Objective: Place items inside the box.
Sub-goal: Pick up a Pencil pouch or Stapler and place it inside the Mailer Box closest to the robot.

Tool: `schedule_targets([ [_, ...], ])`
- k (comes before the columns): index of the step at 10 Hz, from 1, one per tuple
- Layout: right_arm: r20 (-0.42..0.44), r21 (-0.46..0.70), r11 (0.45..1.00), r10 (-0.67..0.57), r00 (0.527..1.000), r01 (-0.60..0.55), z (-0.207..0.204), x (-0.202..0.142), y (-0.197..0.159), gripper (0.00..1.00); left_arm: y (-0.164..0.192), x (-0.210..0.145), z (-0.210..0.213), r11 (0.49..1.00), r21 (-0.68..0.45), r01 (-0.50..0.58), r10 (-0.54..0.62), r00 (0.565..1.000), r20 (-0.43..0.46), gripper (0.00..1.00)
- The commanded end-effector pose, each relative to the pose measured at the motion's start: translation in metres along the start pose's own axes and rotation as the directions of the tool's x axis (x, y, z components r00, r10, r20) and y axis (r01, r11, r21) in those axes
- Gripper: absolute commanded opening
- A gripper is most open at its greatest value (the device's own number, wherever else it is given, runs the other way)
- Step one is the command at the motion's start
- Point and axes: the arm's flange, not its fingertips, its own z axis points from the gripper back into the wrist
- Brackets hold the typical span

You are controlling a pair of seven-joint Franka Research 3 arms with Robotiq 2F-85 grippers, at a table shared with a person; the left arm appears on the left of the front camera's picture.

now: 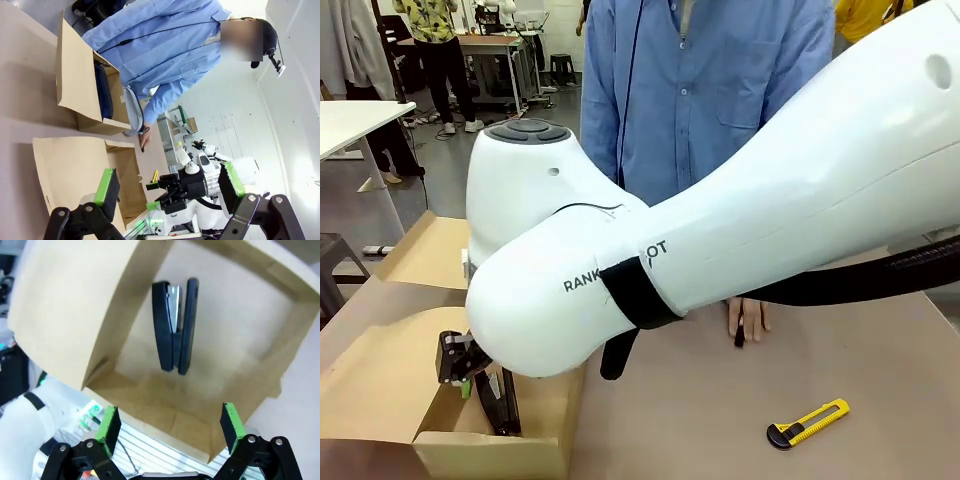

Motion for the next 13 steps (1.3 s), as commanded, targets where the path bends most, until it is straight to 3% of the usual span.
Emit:
schedule_targets([
  [1, -0.002, -0.034, 0.999, -0.006, 1.000, 0.006, -0.002, -0.002, 0.011, 1.00, -0.001, 0.000, -0.001, 1.000, -0.021, 0.021, -0.020, 1.000, 0.014, 1.00],
  [4, -0.008, -0.041, 0.999, -0.010, 1.000, 0.010, -0.003, -0.003, 0.008, 1.00, -0.001, 0.000, -0.001, 1.000, -0.021, 0.021, -0.020, 1.000, 0.014, 1.00],
  [6, -0.052, -0.028, 0.998, 0.056, 0.997, -0.057, 0.023, -0.014, -0.018, 1.00, -0.001, 0.000, -0.001, 1.000, -0.021, 0.021, -0.020, 1.000, 0.014, 1.00],
  [7, -0.096, 0.041, 0.997, 0.067, 0.993, -0.063, 0.059, -0.031, -0.063, 1.00, -0.001, 0.000, -0.001, 1.000, -0.021, 0.021, -0.020, 1.000, 0.014, 1.00],
  [9, -0.089, 0.074, 0.995, -0.059, 0.994, 0.066, 0.123, -0.076, -0.169, 1.00, -0.001, 0.000, -0.001, 1.000, -0.021, 0.021, -0.020, 1.000, 0.014, 1.00],
  [11, 0.029, 0.108, 0.965, -0.245, 0.969, 0.241, 0.165, -0.122, -0.262, 1.00, -0.001, 0.000, -0.001, 1.000, -0.021, 0.021, -0.020, 1.000, 0.014, 1.00],
  [13, 0.076, 0.156, 0.902, -0.418, 0.905, 0.403, 0.179, -0.176, -0.352, 1.00, -0.001, 0.000, -0.001, 1.000, -0.021, 0.021, -0.020, 1.000, 0.014, 1.00],
])
